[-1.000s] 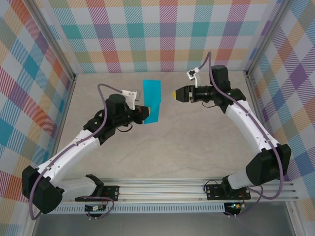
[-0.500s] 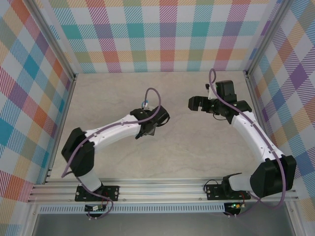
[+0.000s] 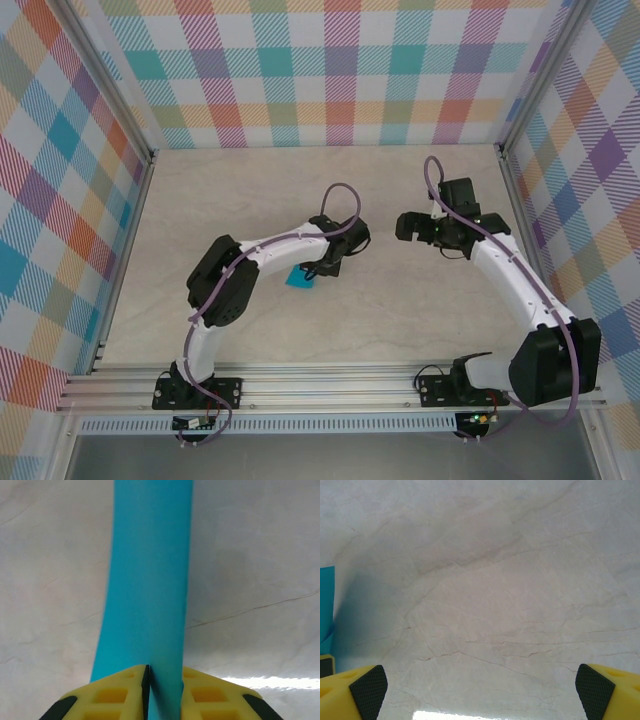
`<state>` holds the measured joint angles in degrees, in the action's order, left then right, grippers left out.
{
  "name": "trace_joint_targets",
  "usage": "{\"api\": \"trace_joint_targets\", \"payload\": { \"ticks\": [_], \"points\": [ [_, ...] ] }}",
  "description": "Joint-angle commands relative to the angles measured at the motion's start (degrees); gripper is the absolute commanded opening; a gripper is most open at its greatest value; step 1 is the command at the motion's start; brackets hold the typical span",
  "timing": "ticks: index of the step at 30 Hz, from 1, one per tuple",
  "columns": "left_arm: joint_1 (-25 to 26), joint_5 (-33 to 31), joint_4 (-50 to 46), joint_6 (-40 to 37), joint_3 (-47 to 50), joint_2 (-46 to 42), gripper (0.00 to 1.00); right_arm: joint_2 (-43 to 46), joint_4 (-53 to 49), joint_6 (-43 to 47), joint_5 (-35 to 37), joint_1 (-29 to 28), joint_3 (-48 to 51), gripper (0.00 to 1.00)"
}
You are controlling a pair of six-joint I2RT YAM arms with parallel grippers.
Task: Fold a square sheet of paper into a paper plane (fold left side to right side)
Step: Turn over the paper at the center of the table.
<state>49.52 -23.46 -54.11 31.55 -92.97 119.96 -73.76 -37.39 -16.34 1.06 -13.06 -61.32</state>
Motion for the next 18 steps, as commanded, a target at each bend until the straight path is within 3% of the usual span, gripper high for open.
{"api": "trace_joint_targets", "payload": {
  "ticks": [1, 4, 7, 9, 13, 18],
  "points": [
    [-0.53, 4.84, -1.71, -1.79, -4.64, 2.23, 0.30, -0.09, -0.42, -1.35, -1.59, 0.40, 0.85, 1.00],
    [-1.40, 9.87, 0.33, -3.71, -5.83, 2.48, 0.46, -1.81, -0.40, -1.39, -4.00, 0.40, 0.76, 1.00],
    [-3.57, 17.70, 6.03, -4.10, -2.47, -1.18, 0.59, -3.70, 1.50, -1.24, -10.92, 0.39, 0.89, 1.00],
    [-5.71, 24.02, 11.81, -3.44, 1.82, -4.98, 0.64, -5.26, 3.71, -1.92, -17.03, 0.40, 1.18, 0.99],
    [-10.90, 31.68, 21.45, -1.94, 10.67, -13.06, 0.74, -11.33, 10.58, -5.75, -32.08, -0.49, 1.48, 0.83],
    [-19.16, 39.94, 30.36, -0.24, 20.73, -19.47, 0.80, -22.31, 15.06, -8.99, -34.34, -8.06, -2.94, 0.80]
  ]
}}
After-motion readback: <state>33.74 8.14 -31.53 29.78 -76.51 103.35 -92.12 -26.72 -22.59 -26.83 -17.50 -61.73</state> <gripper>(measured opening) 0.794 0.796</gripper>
